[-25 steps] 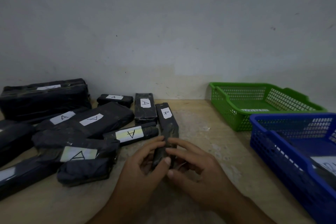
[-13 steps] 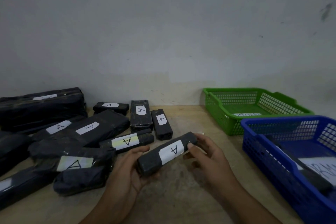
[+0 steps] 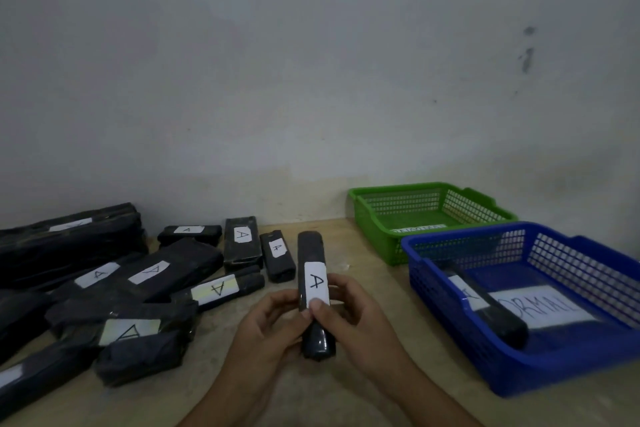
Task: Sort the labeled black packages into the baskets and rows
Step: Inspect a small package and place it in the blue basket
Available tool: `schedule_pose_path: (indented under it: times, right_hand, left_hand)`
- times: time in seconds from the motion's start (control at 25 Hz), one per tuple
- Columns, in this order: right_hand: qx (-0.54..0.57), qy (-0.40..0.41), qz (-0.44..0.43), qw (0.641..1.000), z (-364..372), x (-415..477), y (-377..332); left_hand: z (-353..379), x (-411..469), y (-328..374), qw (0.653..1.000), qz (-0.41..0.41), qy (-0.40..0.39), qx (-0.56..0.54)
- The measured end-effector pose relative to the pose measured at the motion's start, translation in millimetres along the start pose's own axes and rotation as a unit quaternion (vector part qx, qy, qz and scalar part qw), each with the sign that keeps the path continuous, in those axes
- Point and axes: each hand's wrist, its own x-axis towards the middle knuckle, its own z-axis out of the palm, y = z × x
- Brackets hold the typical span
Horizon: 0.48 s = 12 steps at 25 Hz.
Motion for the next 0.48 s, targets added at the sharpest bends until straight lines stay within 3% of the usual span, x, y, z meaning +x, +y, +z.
schedule_pose_path:
  times: [0.28, 0.48]
  right_hand:
    - [-0.167, 0.056, -0.049, 0.983, -86.4, -23.9, -72.7]
    - [-0.234, 0.16, 0.005, 0.959, -170.0, -20.9, -99.2]
  left_hand:
    - [79.5, 2.2, 7.4, 0.99, 0.066, -0.082, 0.092]
    - [131.7, 15.9, -11.2, 0.981, 0.067, -0.088, 0.156]
